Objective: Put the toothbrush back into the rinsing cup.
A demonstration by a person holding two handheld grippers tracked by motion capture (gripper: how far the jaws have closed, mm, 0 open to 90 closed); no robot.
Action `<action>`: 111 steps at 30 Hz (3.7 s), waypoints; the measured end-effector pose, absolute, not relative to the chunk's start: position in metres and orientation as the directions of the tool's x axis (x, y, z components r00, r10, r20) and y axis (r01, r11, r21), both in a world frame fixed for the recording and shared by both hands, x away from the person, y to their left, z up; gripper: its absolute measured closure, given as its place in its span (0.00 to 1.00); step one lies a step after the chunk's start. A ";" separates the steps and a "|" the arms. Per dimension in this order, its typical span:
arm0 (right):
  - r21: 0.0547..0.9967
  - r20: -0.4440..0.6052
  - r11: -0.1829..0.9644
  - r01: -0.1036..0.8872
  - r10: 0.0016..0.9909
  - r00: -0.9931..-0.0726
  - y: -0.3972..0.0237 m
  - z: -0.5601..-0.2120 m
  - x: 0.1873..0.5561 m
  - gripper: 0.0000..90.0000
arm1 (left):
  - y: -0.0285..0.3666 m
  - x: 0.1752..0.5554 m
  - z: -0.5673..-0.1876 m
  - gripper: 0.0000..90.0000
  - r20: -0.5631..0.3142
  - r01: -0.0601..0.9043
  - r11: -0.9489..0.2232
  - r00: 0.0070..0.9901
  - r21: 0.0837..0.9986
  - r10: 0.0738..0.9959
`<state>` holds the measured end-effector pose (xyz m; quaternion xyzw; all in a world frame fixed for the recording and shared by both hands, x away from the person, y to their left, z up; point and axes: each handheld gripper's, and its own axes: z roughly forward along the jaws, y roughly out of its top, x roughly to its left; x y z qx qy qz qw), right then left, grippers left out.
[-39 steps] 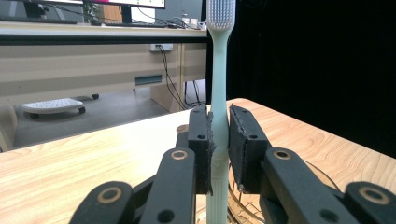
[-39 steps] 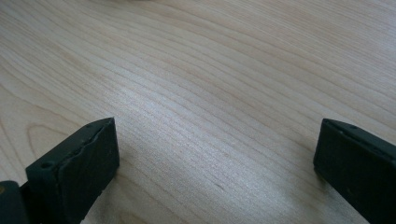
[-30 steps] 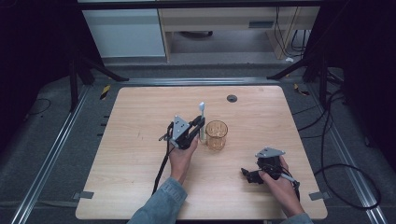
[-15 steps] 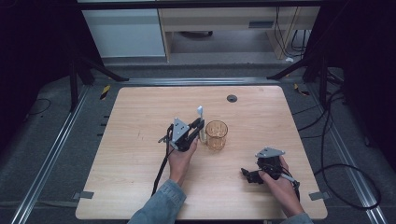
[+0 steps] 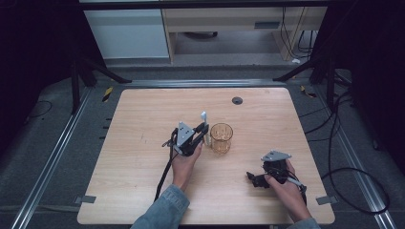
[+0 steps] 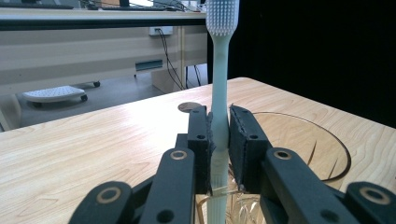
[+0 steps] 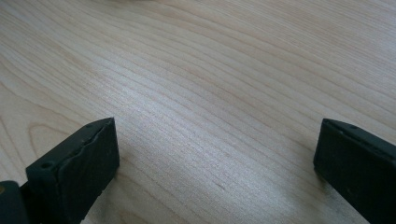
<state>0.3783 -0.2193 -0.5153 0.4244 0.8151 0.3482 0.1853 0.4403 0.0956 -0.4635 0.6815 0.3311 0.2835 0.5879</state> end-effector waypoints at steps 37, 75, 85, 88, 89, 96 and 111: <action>0.725 -0.007 0.399 0.562 0.820 -0.573 -0.219 -0.515 0.378 0.01 | 0.097 0.437 -0.461 0.76 0.009 0.146 -0.124 0.614 0.981 0.789; 0.723 -0.005 0.398 0.565 0.820 -0.572 -0.219 -0.515 0.378 0.00 | 0.107 0.419 -0.429 0.14 0.045 0.247 -0.339 0.747 0.908 0.664; 0.723 -0.004 0.397 0.565 0.820 -0.572 -0.219 -0.515 0.378 0.00 | 0.127 0.416 -0.425 0.08 0.005 0.373 -0.368 0.696 0.852 0.718; 0.723 -0.003 0.397 0.566 0.820 -0.572 -0.219 -0.515 0.378 0.00 | 0.134 0.418 -0.422 0.08 0.013 0.397 -0.397 0.694 0.827 0.720; 0.723 -0.003 0.397 0.566 0.821 -0.572 -0.219 -0.515 0.378 0.00 | 0.137 0.418 -0.422 0.08 0.015 0.409 -0.408 0.692 0.816 0.722; 0.723 -0.004 0.397 0.566 0.821 -0.571 -0.219 -0.515 0.378 0.00 | 0.151 0.420 -0.423 0.07 0.013 0.454 -0.443 0.688 0.773 0.726; 0.723 -0.004 0.397 0.565 0.821 -0.571 -0.219 -0.515 0.378 0.00 | 0.192 0.439 -0.443 0.08 0.029 0.563 -0.504 0.649 0.655 0.761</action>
